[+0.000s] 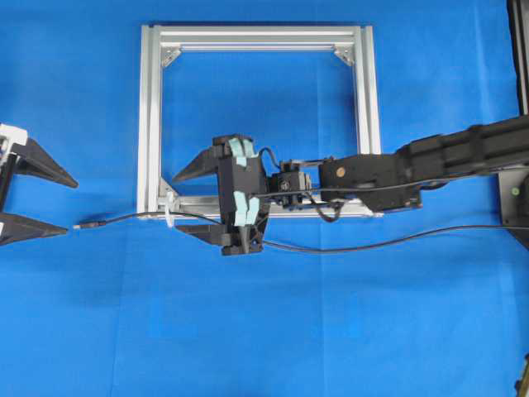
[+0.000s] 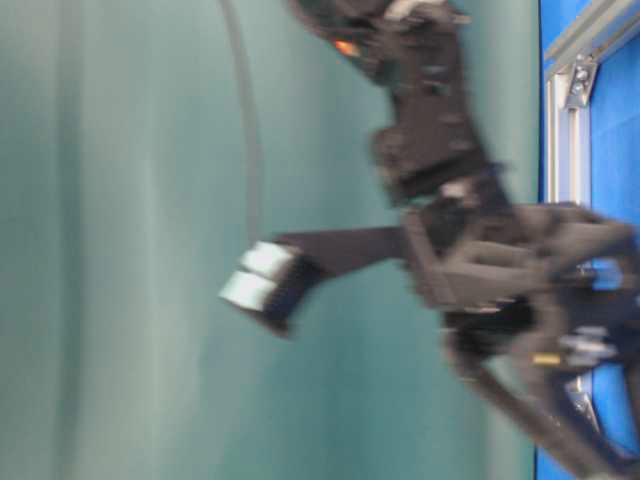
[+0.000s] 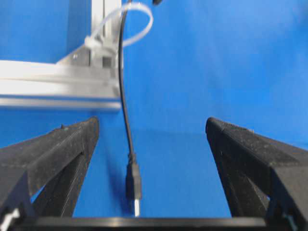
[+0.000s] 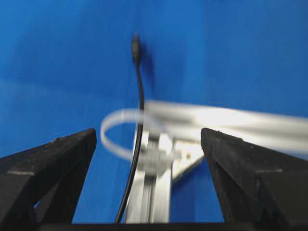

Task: Insert the wire through the string loop located on the left side.
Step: 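Release the cable with the left gripper and back both grippers away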

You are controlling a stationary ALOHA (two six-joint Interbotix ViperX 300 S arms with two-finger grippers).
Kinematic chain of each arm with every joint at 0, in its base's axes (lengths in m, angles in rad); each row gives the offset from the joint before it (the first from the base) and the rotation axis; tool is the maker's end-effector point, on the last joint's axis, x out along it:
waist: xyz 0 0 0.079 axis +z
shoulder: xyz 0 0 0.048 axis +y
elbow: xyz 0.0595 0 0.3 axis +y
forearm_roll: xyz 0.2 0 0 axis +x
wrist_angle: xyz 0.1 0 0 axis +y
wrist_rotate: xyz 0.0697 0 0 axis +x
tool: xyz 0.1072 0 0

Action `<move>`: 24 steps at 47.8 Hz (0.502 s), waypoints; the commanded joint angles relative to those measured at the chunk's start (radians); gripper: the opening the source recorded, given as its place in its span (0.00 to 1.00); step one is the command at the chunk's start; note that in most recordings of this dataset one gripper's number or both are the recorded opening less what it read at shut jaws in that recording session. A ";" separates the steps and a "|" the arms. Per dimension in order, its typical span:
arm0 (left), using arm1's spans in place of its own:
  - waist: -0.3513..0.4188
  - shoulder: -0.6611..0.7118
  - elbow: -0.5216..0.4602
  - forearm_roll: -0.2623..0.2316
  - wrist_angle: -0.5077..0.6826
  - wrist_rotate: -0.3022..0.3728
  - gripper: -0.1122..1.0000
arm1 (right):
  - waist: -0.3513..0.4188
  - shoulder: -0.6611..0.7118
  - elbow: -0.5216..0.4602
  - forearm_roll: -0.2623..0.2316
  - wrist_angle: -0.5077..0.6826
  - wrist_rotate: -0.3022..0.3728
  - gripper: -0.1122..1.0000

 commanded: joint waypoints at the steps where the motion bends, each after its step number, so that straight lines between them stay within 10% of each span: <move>1: -0.002 -0.023 -0.032 0.005 -0.011 0.002 0.88 | -0.003 -0.077 -0.006 0.000 0.018 0.002 0.89; 24: 0.063 -0.189 -0.086 0.038 -0.017 0.011 0.88 | -0.008 -0.239 -0.009 0.002 0.100 0.002 0.89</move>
